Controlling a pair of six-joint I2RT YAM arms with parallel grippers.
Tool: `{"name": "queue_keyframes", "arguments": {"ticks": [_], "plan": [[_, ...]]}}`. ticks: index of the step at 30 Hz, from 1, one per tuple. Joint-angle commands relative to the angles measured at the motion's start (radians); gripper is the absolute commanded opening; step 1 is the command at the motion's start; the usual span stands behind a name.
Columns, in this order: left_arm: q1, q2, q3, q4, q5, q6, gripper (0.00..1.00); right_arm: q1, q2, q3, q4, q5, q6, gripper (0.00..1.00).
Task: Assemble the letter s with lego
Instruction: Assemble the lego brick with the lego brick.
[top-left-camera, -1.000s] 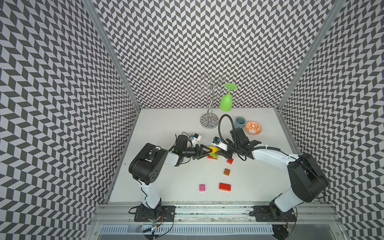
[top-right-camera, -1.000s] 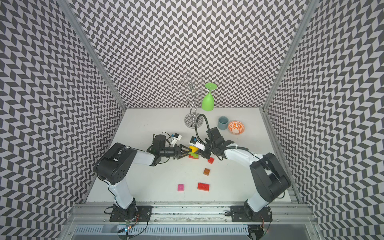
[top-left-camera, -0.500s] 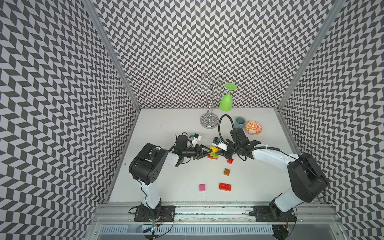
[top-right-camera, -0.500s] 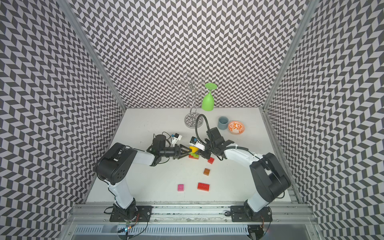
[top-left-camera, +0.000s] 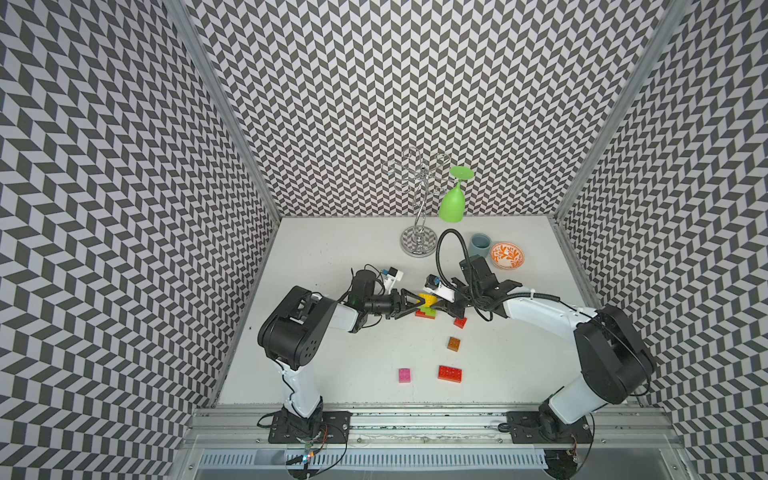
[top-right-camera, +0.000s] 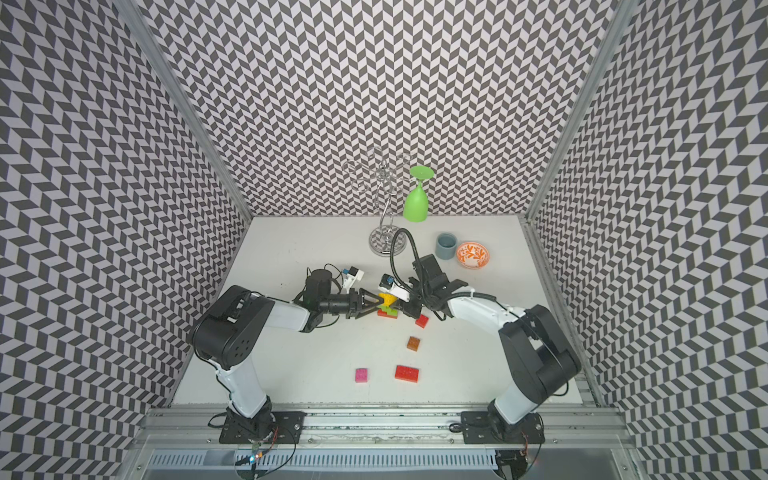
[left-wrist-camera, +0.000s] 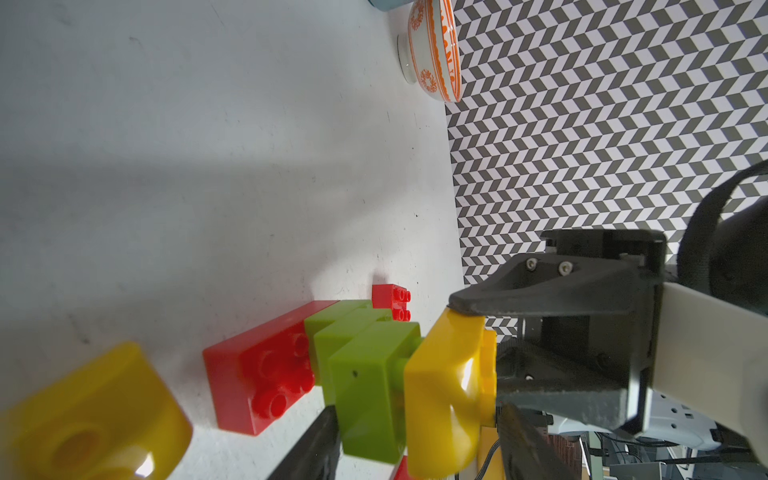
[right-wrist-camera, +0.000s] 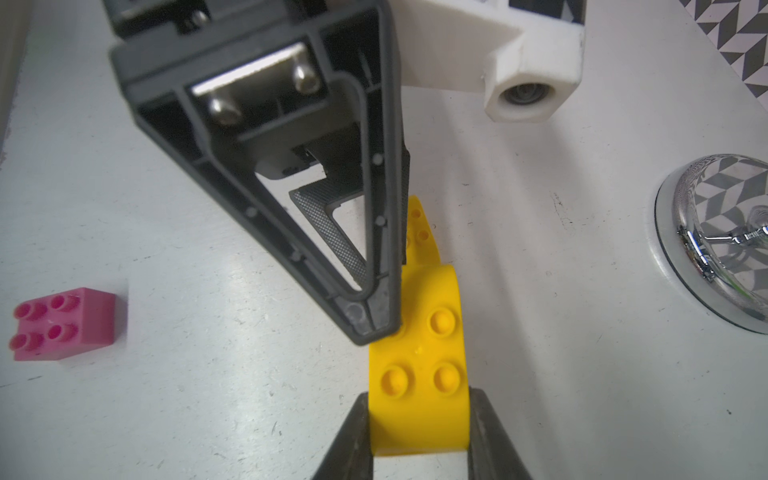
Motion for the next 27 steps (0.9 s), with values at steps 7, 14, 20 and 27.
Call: {"name": "queue_keyframes", "arguments": {"ticks": [7,14,20,27], "plan": [[-0.004,0.001,0.019,0.014,0.012,0.003,0.60,0.007,0.021,0.036,-0.016,0.004,-0.016,0.18],[-0.004,0.001,0.022,0.013,0.012,0.003,0.57,0.007,0.023,0.042,-0.041,0.009,-0.033,0.18],[-0.004,0.008,0.022,0.013,0.013,0.003,0.55,0.008,0.025,0.044,-0.042,0.012,-0.027,0.18],[-0.005,0.015,0.023,0.013,0.014,0.004,0.54,0.007,0.027,0.043,-0.042,0.012,-0.024,0.18]]}}
